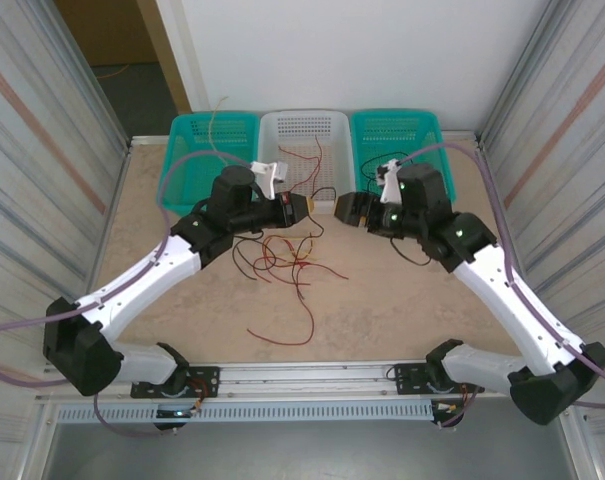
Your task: Untangle the cables
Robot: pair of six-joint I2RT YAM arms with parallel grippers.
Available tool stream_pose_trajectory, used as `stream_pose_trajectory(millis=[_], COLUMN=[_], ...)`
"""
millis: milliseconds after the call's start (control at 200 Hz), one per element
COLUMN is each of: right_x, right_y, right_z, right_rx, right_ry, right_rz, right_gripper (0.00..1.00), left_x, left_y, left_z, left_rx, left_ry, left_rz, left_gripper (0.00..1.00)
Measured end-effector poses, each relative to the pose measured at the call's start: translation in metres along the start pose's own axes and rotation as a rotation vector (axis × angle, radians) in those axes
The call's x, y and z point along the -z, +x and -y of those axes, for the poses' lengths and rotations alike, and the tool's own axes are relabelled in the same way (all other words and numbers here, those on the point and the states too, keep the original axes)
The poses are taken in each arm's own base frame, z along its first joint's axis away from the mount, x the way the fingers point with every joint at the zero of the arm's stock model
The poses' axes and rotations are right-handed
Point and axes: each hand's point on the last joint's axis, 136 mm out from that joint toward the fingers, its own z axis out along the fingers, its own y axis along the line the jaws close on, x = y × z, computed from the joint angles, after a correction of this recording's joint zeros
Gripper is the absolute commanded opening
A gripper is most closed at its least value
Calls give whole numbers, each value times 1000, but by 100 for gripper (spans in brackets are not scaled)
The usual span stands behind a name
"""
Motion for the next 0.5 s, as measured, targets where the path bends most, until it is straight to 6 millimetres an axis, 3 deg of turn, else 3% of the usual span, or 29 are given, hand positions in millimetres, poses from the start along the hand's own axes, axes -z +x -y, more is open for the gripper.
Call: stream_pose_trajectory(millis=[115,235,501], right_x=[-3,-10,-36], right_y=[29,40,25], right_z=[-29,-40,-49], right_rx=[52,75,127], right_ry=[-84,-107,-67], right_rz=[-65,-103,-102], right_gripper=[76,76,69], left_x=[15,30,42], left_y=[-14,-23,-26], left_z=[21,37,42], left_rx=[3,0,41], left_ry=[37,57,71], left_rz=[38,61,67], left_gripper=[0,0,0])
